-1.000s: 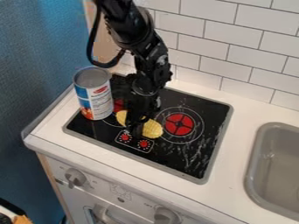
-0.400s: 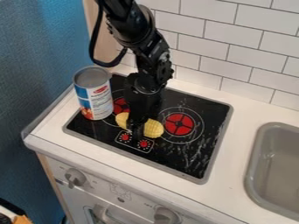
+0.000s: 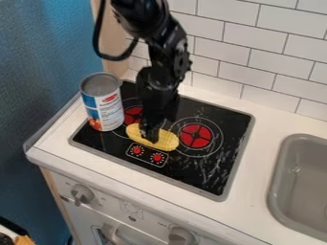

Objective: Move the maize to the centre of the burner

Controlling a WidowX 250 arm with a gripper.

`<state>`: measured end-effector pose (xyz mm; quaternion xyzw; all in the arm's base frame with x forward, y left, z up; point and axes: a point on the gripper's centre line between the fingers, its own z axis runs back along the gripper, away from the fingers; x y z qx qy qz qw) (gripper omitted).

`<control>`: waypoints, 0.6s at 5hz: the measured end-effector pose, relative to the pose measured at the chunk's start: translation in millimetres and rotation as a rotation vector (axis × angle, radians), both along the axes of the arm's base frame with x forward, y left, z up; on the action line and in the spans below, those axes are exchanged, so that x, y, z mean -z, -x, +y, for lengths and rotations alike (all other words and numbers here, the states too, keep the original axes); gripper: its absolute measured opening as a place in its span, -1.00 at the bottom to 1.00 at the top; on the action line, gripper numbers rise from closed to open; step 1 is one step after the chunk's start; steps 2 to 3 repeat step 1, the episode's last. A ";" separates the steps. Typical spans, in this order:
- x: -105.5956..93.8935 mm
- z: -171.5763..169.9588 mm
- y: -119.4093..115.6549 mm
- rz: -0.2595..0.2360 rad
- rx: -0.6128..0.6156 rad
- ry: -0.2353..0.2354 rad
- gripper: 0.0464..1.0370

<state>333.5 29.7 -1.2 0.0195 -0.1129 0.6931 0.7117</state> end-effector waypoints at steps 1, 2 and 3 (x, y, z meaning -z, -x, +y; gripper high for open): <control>-37.8 -7.2 -2.4 -0.029 -0.002 -0.096 0.93; -37.8 -7.2 -2.4 -0.029 -0.002 -0.096 0.93; -37.8 -7.2 -2.4 -0.029 -0.002 -0.096 0.93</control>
